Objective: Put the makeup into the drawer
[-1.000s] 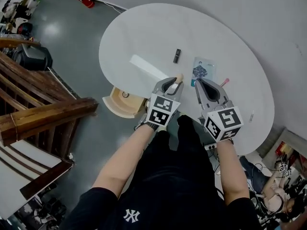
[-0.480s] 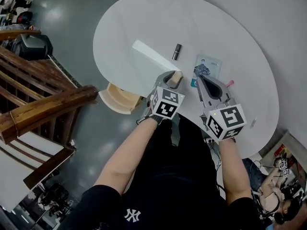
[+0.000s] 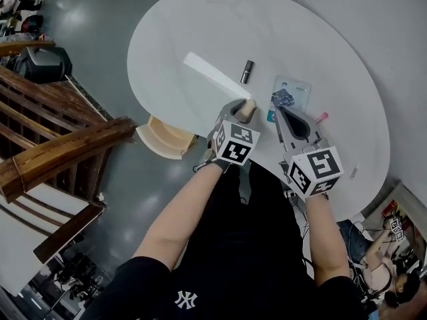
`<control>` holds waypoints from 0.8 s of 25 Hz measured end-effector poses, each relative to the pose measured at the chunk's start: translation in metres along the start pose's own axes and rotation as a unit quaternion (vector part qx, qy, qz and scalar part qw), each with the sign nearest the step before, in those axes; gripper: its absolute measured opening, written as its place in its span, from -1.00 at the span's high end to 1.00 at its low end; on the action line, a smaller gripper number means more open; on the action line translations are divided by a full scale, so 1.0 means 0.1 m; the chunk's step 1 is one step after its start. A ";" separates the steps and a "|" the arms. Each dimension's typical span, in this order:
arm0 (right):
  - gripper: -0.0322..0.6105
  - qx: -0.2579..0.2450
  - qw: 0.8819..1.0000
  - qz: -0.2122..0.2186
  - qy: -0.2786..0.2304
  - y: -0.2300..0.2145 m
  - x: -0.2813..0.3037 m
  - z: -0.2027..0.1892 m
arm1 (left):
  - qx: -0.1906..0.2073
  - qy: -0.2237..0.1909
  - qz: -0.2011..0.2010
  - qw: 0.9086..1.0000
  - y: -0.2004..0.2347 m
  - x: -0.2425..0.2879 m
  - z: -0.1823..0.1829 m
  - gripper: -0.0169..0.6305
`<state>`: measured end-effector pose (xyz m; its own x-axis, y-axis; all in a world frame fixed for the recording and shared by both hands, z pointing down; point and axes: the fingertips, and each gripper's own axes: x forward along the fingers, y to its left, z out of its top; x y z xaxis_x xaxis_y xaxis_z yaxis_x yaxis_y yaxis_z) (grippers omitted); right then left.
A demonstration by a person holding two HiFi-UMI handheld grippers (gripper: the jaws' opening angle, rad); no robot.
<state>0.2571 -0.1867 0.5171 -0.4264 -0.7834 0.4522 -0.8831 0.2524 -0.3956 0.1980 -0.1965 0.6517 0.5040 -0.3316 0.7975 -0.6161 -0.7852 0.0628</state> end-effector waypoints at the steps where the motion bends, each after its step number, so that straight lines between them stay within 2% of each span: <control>1: 0.85 0.000 1.000 -0.001 0.001 0.00 0.00 -0.01 | -0.001 -0.002 0.002 1.000 0.01 0.01 0.00 0.55; 10: 0.85 -0.003 1.000 -0.009 0.002 0.08 0.02 -0.03 | -0.012 -0.028 0.005 1.000 0.05 -0.12 0.03 0.55; 20: 0.85 -0.023 1.000 0.011 -0.009 0.54 0.06 -0.04 | -0.038 -0.082 0.016 0.996 0.16 -0.63 0.06 0.55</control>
<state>0.2059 -0.1755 0.5021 -0.4429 -0.7869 0.4298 -0.8816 0.2948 -0.3687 0.1602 -0.1909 0.5993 0.5710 -0.4423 0.6916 -0.6749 -0.7325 0.0887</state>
